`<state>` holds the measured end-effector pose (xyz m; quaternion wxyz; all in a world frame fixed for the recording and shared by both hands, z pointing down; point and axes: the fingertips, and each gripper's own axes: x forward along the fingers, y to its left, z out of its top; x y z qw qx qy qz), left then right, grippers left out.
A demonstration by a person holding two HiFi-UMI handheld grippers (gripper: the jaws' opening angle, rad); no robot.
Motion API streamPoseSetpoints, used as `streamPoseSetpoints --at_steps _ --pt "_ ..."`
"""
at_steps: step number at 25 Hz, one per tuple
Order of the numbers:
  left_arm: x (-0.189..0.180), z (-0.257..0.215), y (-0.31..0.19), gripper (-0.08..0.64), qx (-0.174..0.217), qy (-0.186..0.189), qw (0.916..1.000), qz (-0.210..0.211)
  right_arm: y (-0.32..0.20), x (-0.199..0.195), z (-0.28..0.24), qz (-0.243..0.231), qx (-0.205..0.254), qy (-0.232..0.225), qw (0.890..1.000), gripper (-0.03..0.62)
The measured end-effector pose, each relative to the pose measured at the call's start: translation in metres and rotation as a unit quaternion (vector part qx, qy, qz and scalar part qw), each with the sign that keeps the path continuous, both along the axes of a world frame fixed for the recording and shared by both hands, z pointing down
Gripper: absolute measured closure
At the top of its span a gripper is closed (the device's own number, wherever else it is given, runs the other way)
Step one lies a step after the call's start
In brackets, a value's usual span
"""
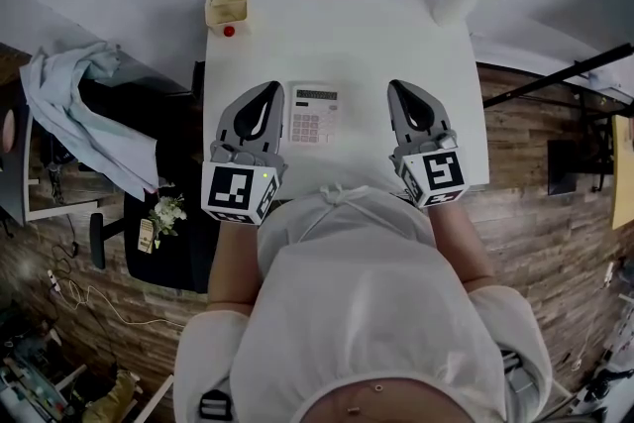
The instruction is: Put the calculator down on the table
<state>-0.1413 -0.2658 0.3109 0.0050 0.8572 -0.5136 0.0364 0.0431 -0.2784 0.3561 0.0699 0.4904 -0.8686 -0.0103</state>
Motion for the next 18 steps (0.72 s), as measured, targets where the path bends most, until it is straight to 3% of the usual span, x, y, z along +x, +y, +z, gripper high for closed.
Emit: streamPoseSetpoints --at_steps 18 --pt "-0.005 0.01 -0.013 0.54 -0.012 -0.003 0.9999 0.007 -0.013 -0.005 0.004 0.001 -0.003 0.004 1.0 0.591"
